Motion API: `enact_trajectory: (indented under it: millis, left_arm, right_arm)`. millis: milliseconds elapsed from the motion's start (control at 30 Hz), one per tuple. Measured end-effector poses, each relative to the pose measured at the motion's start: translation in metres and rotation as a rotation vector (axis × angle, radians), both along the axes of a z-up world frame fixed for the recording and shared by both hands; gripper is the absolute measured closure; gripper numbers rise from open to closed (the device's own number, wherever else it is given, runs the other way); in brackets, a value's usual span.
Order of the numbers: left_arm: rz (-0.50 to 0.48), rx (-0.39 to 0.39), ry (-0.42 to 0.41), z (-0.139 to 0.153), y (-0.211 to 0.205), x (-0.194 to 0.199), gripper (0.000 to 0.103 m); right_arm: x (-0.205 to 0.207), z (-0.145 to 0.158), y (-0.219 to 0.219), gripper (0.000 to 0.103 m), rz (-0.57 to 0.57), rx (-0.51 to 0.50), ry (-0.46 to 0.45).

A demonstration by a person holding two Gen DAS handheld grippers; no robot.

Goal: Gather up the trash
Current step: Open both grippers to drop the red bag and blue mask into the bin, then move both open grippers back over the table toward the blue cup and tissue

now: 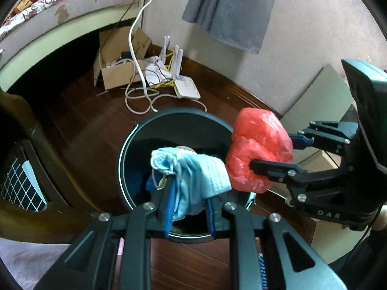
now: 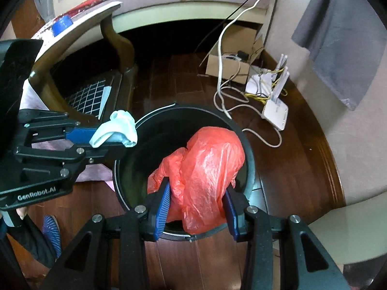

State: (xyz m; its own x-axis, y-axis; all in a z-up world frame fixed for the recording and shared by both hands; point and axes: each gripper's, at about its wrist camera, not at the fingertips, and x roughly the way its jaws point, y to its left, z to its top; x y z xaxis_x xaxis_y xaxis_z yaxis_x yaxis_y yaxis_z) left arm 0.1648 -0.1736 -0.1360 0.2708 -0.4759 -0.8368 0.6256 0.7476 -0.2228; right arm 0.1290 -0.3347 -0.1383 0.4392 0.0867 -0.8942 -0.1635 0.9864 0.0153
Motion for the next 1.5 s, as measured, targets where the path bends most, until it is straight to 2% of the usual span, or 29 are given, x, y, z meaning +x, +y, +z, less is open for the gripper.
enact_trajectory:
  millis: [67,100,133,167,200,333,567,767,1033,1167,1333,1500]
  left_arm:
    - [-0.013,-0.009,0.029,-0.007,-0.001,0.002,0.069]
    - [-0.001,-0.004,0.028,-0.008,0.000,0.004,0.042]
    - [0.018,0.010,0.020,-0.010,0.001,0.005,0.011]
    - [0.035,0.010,0.011,-0.009,0.003,0.006,0.005]
    - [0.048,-0.004,0.015,-0.008,0.008,0.007,0.003]
    - [0.094,0.022,0.002,-0.006,0.019,0.009,0.001]
    - [0.111,0.036,-0.034,0.006,0.025,0.003,0.001]
    - [0.100,0.014,-0.104,0.041,0.023,-0.009,0.001]
    - [0.139,-0.001,-0.188,0.088,0.043,-0.023,0.001]
    - [0.171,0.000,-0.238,0.109,0.058,-0.031,0.001]
    - [0.236,0.012,-0.290,0.126,0.087,-0.037,0.001]
    - [0.312,0.024,-0.324,0.135,0.126,-0.039,0.001]
  right_arm:
    - [0.005,-0.007,0.002,0.057,0.023,0.008,0.026]
    - [0.008,-0.014,0.004,0.048,0.037,0.007,0.052]
    - [0.011,-0.019,0.005,0.039,0.049,-0.004,0.076]
    - [0.013,-0.024,0.006,0.015,0.046,-0.059,0.090]
    - [0.013,-0.026,0.005,0.005,0.039,-0.100,0.088]
    - [0.015,-0.022,-0.004,0.003,0.004,-0.131,0.103]
    - [0.013,-0.001,0.001,0.000,-0.011,-0.187,0.061]
    - [0.008,0.032,-0.005,0.000,-0.076,-0.218,0.018]
    - [-0.007,0.074,-0.011,0.000,-0.124,-0.168,-0.059]
    - [-0.015,0.093,0.003,0.000,-0.102,-0.174,-0.102]
    - [-0.023,0.118,0.029,0.000,-0.091,-0.129,-0.166]
    - [-0.022,0.135,0.076,0.000,-0.006,-0.127,-0.231]
